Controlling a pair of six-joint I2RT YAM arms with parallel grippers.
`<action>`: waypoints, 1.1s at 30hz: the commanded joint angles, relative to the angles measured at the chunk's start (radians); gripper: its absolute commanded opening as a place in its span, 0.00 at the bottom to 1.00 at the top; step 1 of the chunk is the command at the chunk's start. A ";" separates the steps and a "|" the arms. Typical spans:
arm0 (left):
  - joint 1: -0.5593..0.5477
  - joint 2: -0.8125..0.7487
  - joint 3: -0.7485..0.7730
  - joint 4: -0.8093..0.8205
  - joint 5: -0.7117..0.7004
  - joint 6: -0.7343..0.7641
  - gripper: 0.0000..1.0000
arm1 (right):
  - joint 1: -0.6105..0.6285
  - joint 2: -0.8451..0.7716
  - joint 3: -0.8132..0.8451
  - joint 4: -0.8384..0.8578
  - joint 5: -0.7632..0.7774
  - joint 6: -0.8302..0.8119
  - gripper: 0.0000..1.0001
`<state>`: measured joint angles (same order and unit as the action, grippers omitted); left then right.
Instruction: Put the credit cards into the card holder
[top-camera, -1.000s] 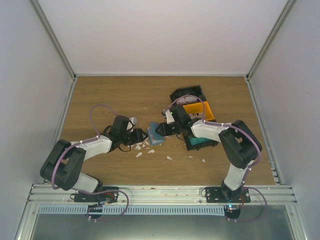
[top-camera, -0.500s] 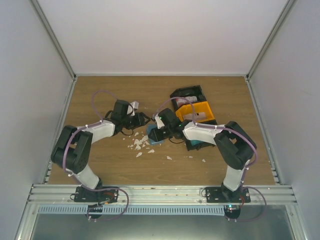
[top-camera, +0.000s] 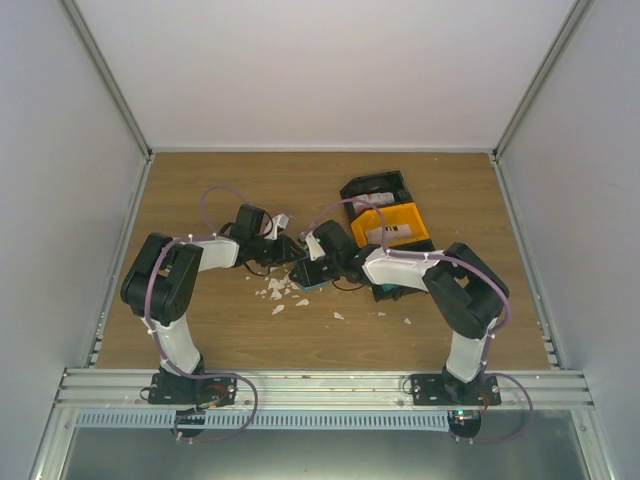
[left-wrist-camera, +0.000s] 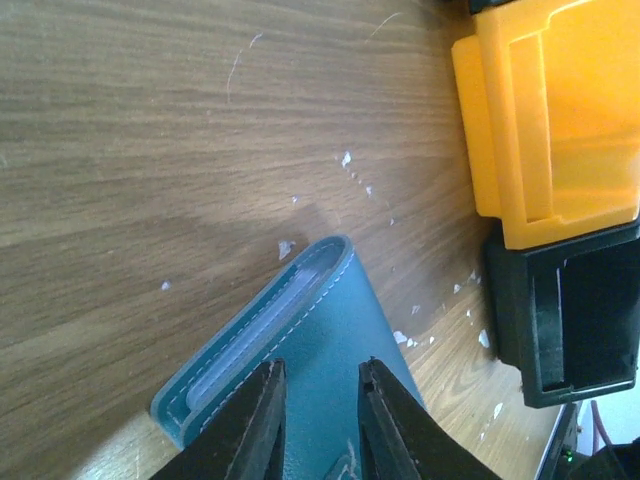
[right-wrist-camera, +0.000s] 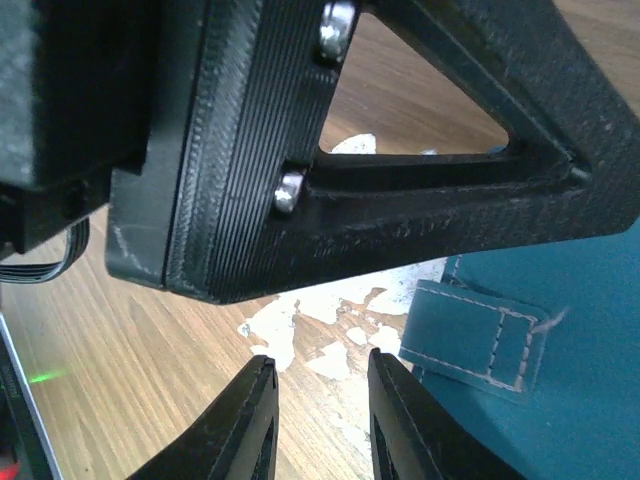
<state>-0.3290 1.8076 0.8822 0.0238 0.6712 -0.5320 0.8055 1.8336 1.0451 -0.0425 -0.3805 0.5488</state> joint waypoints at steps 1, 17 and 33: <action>0.007 -0.013 -0.062 0.012 -0.003 -0.012 0.24 | 0.014 0.032 -0.023 0.068 -0.023 0.064 0.27; 0.004 -0.130 -0.187 0.014 0.013 -0.024 0.28 | 0.012 -0.058 -0.101 -0.133 0.233 0.096 0.28; 0.007 -0.121 0.058 -0.128 -0.295 0.026 0.51 | -0.038 -0.043 -0.049 -0.115 0.448 0.057 0.31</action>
<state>-0.3252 1.6234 0.8528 -0.0692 0.4717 -0.5545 0.7853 1.7802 0.9619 -0.1787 -0.0116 0.6357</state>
